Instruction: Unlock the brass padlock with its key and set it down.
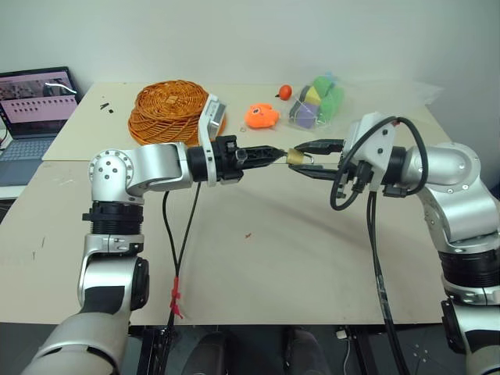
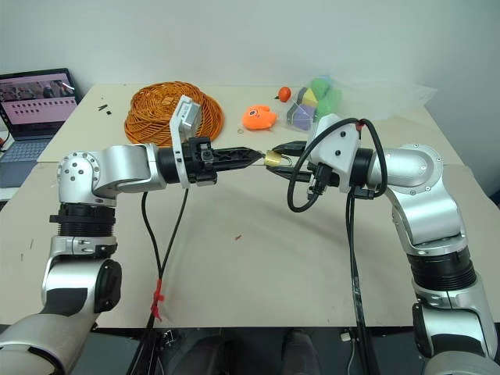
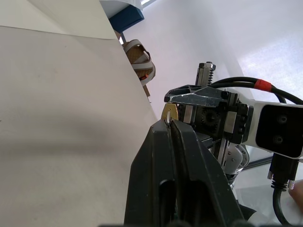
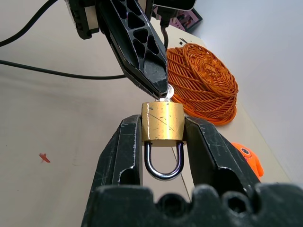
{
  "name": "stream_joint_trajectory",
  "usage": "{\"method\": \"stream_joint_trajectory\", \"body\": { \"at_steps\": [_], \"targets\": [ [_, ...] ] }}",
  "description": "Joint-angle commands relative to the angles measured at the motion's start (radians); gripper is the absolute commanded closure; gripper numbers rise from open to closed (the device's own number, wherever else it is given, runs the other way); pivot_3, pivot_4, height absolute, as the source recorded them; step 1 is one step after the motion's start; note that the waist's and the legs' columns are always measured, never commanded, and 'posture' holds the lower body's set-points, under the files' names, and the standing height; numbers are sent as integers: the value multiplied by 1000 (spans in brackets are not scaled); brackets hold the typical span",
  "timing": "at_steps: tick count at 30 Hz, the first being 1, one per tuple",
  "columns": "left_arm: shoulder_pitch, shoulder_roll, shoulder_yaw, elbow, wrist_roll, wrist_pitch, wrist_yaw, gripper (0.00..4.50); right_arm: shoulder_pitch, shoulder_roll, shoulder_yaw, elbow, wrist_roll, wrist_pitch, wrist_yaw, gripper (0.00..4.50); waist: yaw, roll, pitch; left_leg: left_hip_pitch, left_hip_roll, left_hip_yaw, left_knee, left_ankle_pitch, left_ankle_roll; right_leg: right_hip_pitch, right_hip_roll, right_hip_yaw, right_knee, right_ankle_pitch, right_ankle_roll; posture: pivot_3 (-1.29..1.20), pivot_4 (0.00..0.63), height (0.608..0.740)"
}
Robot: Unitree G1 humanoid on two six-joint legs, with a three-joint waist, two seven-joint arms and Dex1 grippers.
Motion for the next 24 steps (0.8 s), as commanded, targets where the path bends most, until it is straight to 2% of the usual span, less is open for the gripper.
{"method": "stream_joint_trajectory", "body": {
  "at_steps": [1, 6, 13, 19, 23, 24],
  "targets": [
    [-9, 22, -4, -37, 14, 4, -53, 4412, -30, -12, -31, -32, 8, 5, -16, 3561, 0, 0, 0, 0, 0, 0, 0, 0, 0, 0, 0, 0, 0, 0, 0, 0, 150, 740],
    [-7, 65, -40, -110, 156, 51, -216, 4412, -34, -12, -34, -36, 19, 19, -14, 3561, -1, 0, 0, 0, 0, 0, 0, 0, 0, 0, 0, 0, 0, 0, 0, 0, 150, 740],
    [16, 112, -117, -196, 425, 38, -468, 4412, -39, -11, -36, -53, 28, 43, -18, 3561, -1, 0, 0, 0, 0, 0, 0, 0, 0, 0, 0, 0, 0, 0, 0, 0, 150, 740],
    [3, 97, -69, -138, 479, 55, -518, 4412, -37, -14, -37, -60, 31, 51, -22, 3561, -1, 0, 0, 0, 0, 0, 0, 0, 1, 0, 0, 0, -1, 0, 0, 0, 150, 740],
    [-23, 76, -3, -60, 461, 80, -481, 4412, -36, -14, -36, -59, 30, 50, -22, 3561, -1, 0, 0, 0, 0, 0, 0, 0, 1, 0, 0, 0, 0, 0, 0, 0, 150, 740],
    [-31, 73, 13, -50, 454, 87, -474, 4164, -36, -14, -36, -58, 29, 49, -22, 3561, -1, 0, 0, 0, 0, 0, 0, 0, 1, 0, 0, 0, 0, 0, 0, 0, 150, 740]
  ]
}}
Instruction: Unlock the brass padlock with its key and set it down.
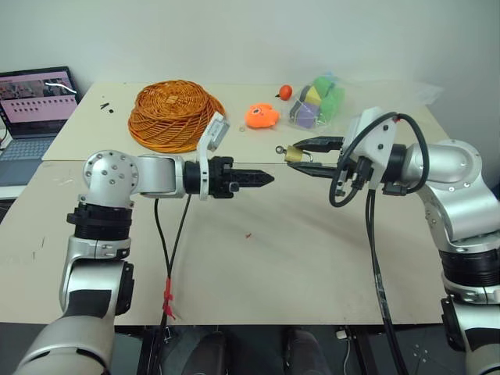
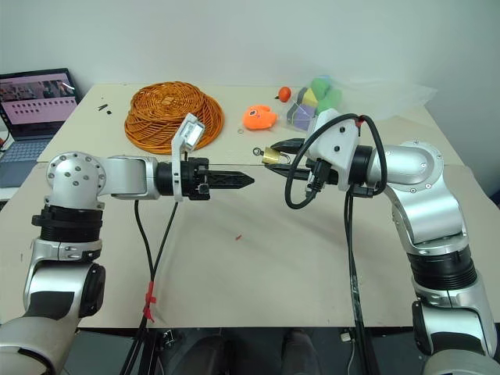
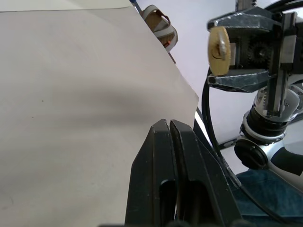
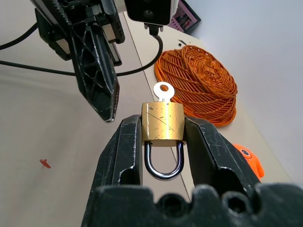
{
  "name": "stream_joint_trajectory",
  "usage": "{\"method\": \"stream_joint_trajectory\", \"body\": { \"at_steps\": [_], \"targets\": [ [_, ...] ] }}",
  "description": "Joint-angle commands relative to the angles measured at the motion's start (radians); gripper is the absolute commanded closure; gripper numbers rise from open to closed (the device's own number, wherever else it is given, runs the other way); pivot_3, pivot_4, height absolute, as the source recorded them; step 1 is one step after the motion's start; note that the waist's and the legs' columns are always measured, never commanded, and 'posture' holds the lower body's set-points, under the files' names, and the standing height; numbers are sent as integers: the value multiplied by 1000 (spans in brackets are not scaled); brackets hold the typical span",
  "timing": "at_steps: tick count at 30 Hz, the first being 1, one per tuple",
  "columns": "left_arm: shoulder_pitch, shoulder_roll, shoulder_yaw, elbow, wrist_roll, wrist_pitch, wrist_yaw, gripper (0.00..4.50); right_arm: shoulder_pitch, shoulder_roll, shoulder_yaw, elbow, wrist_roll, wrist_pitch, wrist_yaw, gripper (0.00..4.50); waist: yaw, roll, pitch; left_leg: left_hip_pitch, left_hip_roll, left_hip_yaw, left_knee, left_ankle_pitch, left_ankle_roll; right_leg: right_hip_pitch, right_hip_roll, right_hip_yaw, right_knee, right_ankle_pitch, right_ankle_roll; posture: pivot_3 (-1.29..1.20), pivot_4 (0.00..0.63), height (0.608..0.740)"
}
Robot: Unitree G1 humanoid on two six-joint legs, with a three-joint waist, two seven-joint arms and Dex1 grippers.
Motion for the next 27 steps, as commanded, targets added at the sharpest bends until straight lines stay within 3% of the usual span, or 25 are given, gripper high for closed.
{"method": "stream_joint_trajectory", "body": {
  "at_steps": [1, 6, 27],
  "targets": [
    [-58, -11, 86, 36, -37, 26, 26, 3889, -21, -14, -35, -31, 13, -5, -7, 3561, 0, 0, 0, 0, 0, 0, 0, 0, 0, 0, 0, 0, 0, 0, 0, 0, 150, 740],
    [-81, -45, 147, 61, -68, 57, 89, 2354, -22, -12, -31, -18, 7, -15, -5, 3561, 0, 0, 0, 0, 0, 0, 0, 0, 0, 0, 0, 0, 0, 0, 0, 0, 150, 740],
    [-120, -151, 206, 87, -93, 66, 212, 2354, -19, -11, -28, -32, 7, -7, -8, 3561, 0, 0, 0, 0, 0, 0, 0, 0, 0, 0, 0, 0, 0, 0, 0, 0, 150, 740]
  ]
}}
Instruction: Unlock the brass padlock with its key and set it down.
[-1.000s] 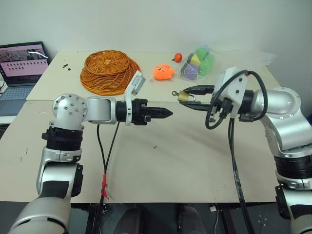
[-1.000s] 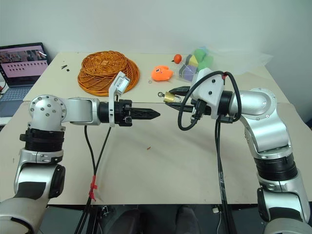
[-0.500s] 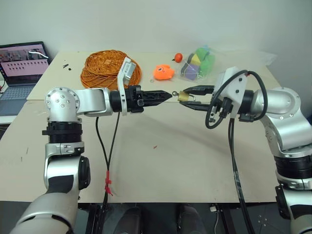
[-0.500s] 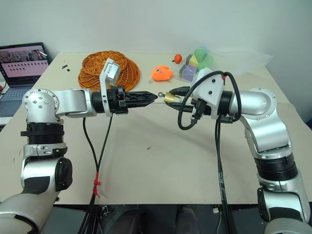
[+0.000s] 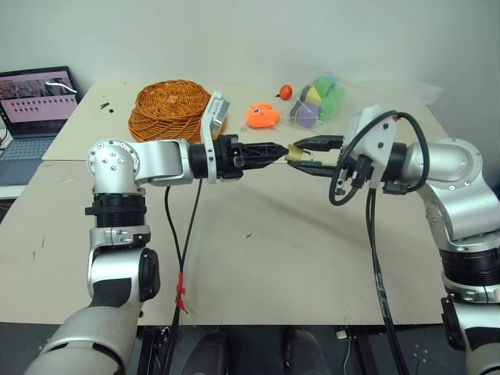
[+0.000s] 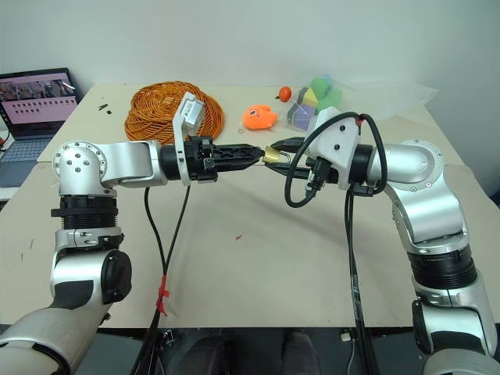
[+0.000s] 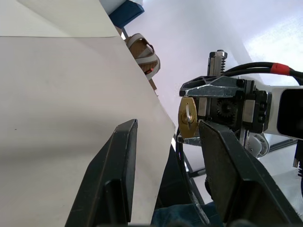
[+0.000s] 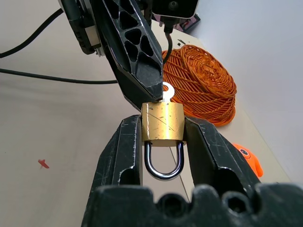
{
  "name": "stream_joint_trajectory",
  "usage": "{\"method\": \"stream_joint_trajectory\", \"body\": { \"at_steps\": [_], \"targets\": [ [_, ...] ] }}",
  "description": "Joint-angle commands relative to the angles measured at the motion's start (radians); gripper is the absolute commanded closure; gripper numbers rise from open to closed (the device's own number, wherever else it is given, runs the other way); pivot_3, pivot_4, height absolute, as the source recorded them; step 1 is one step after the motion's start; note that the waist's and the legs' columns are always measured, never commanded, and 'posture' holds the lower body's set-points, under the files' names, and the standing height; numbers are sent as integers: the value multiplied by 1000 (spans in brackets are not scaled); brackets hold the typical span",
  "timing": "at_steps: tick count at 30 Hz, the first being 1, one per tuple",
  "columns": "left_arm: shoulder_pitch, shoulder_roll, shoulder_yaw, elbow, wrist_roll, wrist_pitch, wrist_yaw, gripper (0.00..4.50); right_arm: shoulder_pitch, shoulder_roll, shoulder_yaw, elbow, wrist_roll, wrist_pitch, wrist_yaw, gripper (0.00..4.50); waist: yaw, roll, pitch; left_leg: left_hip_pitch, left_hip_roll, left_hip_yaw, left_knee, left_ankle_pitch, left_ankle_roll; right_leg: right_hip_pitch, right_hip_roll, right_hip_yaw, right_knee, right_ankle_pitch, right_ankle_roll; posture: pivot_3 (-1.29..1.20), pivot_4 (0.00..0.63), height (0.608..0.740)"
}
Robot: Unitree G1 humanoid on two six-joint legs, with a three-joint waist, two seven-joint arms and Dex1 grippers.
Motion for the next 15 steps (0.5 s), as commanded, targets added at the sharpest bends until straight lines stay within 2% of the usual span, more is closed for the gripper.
{"method": "stream_joint_trajectory", "body": {
  "at_steps": [1, 4, 5, 6, 9, 10, 15],
  "targets": [
    [-29, 0, 26, -9, -12, -3, -4, 2354, -12, -11, -28, -33, 8, -8, -8, 3561, 0, 0, 0, 0, 0, 0, 0, 0, 0, 0, 0, 0, 0, 0, 0, 0, 150, 740],
    [-29, -1, 28, -9, -14, -2, -3, 2354, -12, -12, -27, -32, 7, -9, -7, 3561, 0, 0, 0, 0, 0, 0, 0, 0, 0, 0, 0, 0, 0, 0, 0, 0, 150, 740],
    [-28, -1, 30, -9, -16, -2, -2, 2854, -12, -12, -27, -32, 7, -9, -7, 3561, 0, 0, 0, 0, 0, 0, 0, 0, 0, 0, 0, 0, 0, 0, 0, 0, 150, 740],
    [-27, -1, 30, -10, -18, -1, -1, 2994, -13, -12, -27, -31, 7, -10, -7, 3561, 0, 0, 0, 0, 0, 0, 0, 0, 0, 0, 0, 0, 0, 0, 0, 0, 150, 740],
    [-24, -2, 34, -14, -21, 2, 0, 4212, -13, -11, -27, -30, 7, -11, -6, 3561, 0, 0, 0, 0, 0, 0, 0, 0, 0, 0, 0, 0, 0, 0, 0, 0, 150, 740],
    [-23, -2, 35, -14, -22, 3, 1, 4463, -13, -11, -27, -30, 6, -11, -6, 3561, 0, 0, 0, 0, 0, 0, 0, 0, 0, 0, 0, 0, 0, 0, 0, 0, 150, 740],
    [-22, -2, 36, -13, -30, 2, 4, 4463, -13, -12, -27, -29, 5, -12, -3, 3561, 0, 0, 0, 0, 0, 0, 0, 0, 0, 0, 0, 0, 0, 0, 0, 0, 150, 740]
  ]
}}
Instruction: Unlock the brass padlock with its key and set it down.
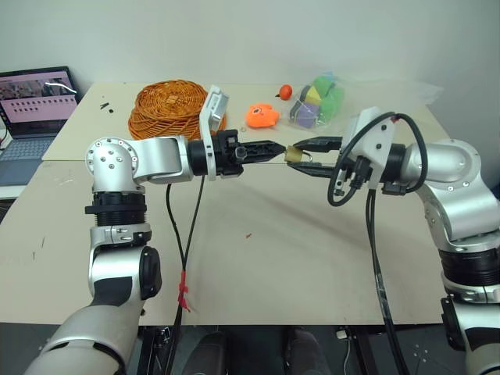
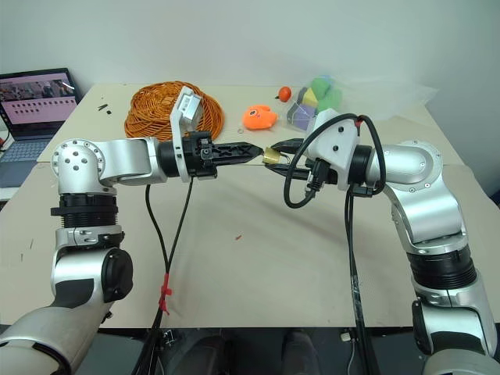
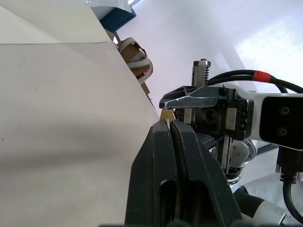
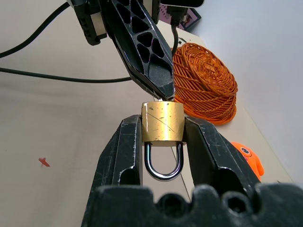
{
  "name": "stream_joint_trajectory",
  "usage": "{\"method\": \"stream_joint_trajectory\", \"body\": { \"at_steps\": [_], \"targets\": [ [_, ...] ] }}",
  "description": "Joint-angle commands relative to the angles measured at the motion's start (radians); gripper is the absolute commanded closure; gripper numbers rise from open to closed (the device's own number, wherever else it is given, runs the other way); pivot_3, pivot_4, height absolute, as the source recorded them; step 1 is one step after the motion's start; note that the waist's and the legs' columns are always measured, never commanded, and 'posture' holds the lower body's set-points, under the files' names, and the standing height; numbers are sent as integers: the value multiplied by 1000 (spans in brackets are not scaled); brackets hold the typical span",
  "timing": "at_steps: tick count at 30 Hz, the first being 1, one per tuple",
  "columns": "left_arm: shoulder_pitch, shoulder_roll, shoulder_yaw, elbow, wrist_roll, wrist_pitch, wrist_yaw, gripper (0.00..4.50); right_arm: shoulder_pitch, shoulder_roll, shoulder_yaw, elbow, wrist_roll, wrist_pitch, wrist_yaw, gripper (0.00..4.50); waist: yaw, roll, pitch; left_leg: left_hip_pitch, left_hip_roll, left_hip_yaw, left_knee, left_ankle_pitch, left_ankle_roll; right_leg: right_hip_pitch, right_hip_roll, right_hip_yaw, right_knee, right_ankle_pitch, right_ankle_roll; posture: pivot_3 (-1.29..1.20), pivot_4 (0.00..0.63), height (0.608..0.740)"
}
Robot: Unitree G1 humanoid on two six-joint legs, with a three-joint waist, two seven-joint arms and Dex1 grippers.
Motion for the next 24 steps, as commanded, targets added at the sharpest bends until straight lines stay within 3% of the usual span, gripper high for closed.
{"method": "stream_joint_trajectory", "body": {
  "at_steps": [1, 7, 17, 24],
  "targets": [
    [-18, 3, 16, -16, -11, 2, 3, 4463, -15, -12, -32, -31, 12, -12, -3, 3561, 0, 0, 0, 0, 0, 0, 0, 0, 0, 0, 0, 0, 0, 0, 0, 0, 150, 740],
    [-6, 22, -20, -64, 37, 3, -64, 4463, -13, -13, -33, -33, 13, -11, -4, 3561, 0, 0, 0, 0, 0, 0, 0, 0, 0, 0, 0, 0, 0, 0, 0, 0, 150, 740],
    [37, 110, -187, -222, 267, -95, -400, 4463, -18, -9, -33, -54, 23, 8, -14, 3561, -1, 0, 0, 0, 0, 0, 0, 0, 0, 0, 0, 0, 0, 0, 0, 0, 150, 740],
    [60, 189, -314, -285, 470, -281, -655, 4463, -18, -13, -34, -66, 27, 21, -17, 3561, -1, 0, 0, 0, 0, 0, 0, 0, 0, 0, 0, 0, -1, 0, 0, 0, 150, 740]
  ]
}}
